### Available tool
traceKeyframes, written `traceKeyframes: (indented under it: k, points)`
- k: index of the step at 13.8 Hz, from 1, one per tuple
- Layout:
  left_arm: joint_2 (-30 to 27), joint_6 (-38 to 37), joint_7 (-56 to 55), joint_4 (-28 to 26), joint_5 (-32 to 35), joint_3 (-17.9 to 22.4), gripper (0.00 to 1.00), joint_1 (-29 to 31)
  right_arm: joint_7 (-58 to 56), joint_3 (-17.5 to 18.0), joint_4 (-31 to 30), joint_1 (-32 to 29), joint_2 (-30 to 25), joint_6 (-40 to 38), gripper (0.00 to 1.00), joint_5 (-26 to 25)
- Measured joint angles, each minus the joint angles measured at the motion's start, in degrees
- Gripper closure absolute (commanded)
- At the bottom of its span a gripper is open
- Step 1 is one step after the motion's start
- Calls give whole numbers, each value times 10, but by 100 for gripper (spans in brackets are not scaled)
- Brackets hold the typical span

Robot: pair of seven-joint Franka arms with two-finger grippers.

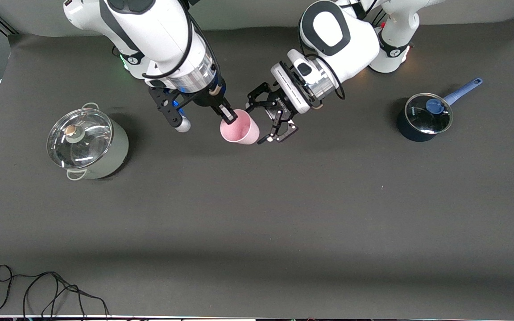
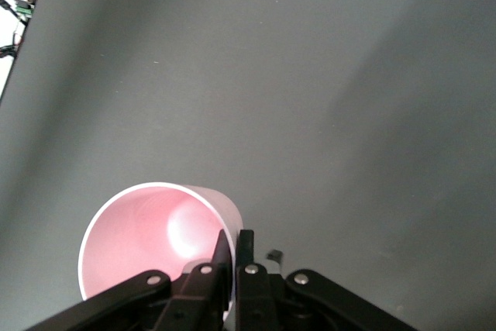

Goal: Transfer pink cup from left to right arm
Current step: 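Open the left gripper and withdraw it while the right gripper pulls cup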

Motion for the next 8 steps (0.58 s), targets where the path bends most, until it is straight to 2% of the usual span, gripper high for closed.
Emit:
traceKeyframes:
  k: [2,5,6,8]
  points:
    - [0,0,-15,0,0,0,1,0,-13,-4,6,-1,0,-1,100,0]
    - [2,-8,-28,0,0,6,1,15,-102,-15,9,-12,-1,-13,100,-2]
    - [3,-35,-29,-1,0,7,1,35,-149,-20,10,-23,-2,-19,100,-2]
    - [6,-133,-29,-5,0,10,1,97,-260,-30,13,-55,-8,-47,100,-3]
